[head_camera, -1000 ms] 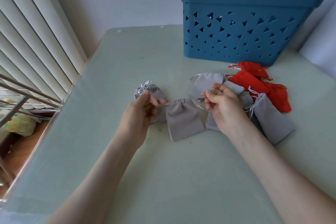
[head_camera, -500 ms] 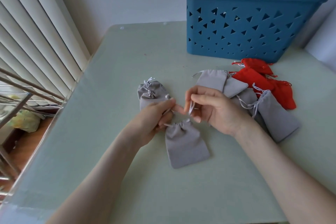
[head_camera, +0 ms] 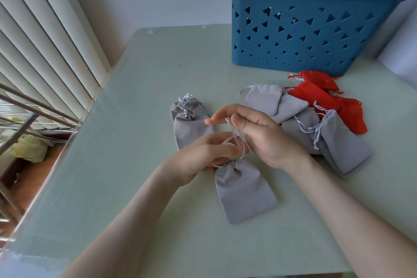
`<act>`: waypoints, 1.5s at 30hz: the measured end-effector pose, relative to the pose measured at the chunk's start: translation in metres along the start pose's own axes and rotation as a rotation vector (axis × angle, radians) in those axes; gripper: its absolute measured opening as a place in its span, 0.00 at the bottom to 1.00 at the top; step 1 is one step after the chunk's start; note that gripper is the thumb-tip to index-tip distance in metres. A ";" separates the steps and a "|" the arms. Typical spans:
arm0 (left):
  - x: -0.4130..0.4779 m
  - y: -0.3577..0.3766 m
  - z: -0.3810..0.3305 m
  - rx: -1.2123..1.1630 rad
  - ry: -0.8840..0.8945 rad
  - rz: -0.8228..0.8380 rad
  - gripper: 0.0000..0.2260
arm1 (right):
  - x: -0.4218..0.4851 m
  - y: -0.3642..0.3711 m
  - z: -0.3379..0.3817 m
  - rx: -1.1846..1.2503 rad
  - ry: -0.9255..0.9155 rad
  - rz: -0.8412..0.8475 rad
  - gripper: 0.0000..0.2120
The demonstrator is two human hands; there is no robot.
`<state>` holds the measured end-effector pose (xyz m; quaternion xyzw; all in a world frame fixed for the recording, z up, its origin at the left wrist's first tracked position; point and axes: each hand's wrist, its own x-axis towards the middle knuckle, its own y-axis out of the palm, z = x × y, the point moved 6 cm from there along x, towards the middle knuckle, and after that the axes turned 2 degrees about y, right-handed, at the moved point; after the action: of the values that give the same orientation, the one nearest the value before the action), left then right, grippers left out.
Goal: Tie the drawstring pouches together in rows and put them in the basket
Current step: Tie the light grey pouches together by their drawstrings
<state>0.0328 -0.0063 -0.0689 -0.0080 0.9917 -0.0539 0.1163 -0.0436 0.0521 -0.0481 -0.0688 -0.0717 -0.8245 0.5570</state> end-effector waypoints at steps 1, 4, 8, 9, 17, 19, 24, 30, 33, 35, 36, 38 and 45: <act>0.000 0.002 -0.001 0.035 -0.008 -0.002 0.03 | 0.000 0.000 0.001 -0.019 -0.008 -0.019 0.12; 0.001 0.004 0.000 0.083 -0.016 -0.018 0.10 | 0.001 -0.002 0.002 -0.048 0.003 -0.059 0.12; 0.001 0.003 -0.001 0.074 0.007 -0.051 0.16 | 0.001 -0.006 -0.003 -0.002 0.071 -0.123 0.10; 0.002 0.002 0.000 0.061 -0.007 -0.064 0.18 | 0.002 -0.008 -0.004 -0.011 0.070 -0.144 0.09; 0.003 -0.007 -0.002 -0.017 0.008 -0.154 0.21 | 0.003 -0.024 -0.014 -0.036 0.117 -0.292 0.15; 0.004 -0.011 -0.002 -0.042 0.023 -0.207 0.21 | 0.002 -0.021 -0.015 -0.083 0.131 -0.247 0.12; 0.007 -0.021 0.008 -0.107 -0.025 -0.295 0.21 | -0.001 -0.015 -0.016 -0.225 0.126 -0.189 0.06; 0.007 -0.028 0.008 -0.293 0.016 -0.390 0.17 | -0.001 -0.025 -0.009 -0.216 0.104 -0.347 0.08; 0.008 -0.029 0.007 -0.348 0.071 -0.393 0.16 | 0.000 -0.018 -0.012 -0.078 0.146 -0.261 0.06; 0.008 -0.029 0.007 -0.339 0.093 -0.397 0.14 | 0.000 -0.009 -0.017 -0.089 0.185 -0.162 0.12; 0.009 -0.029 0.007 -0.328 0.095 -0.409 0.12 | 0.000 -0.007 -0.019 -0.104 0.199 -0.137 0.12; 0.008 -0.030 0.006 -0.300 0.096 -0.446 0.10 | 0.000 -0.007 -0.018 -0.112 0.210 -0.127 0.10; 0.005 -0.040 0.002 -0.305 0.158 -0.495 0.11 | -0.003 -0.012 -0.022 -0.119 0.294 -0.136 0.13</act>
<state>0.0287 -0.0468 -0.0671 -0.2626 0.9623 0.0684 0.0197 -0.0547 0.0546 -0.0704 0.0247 0.0547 -0.8642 0.4995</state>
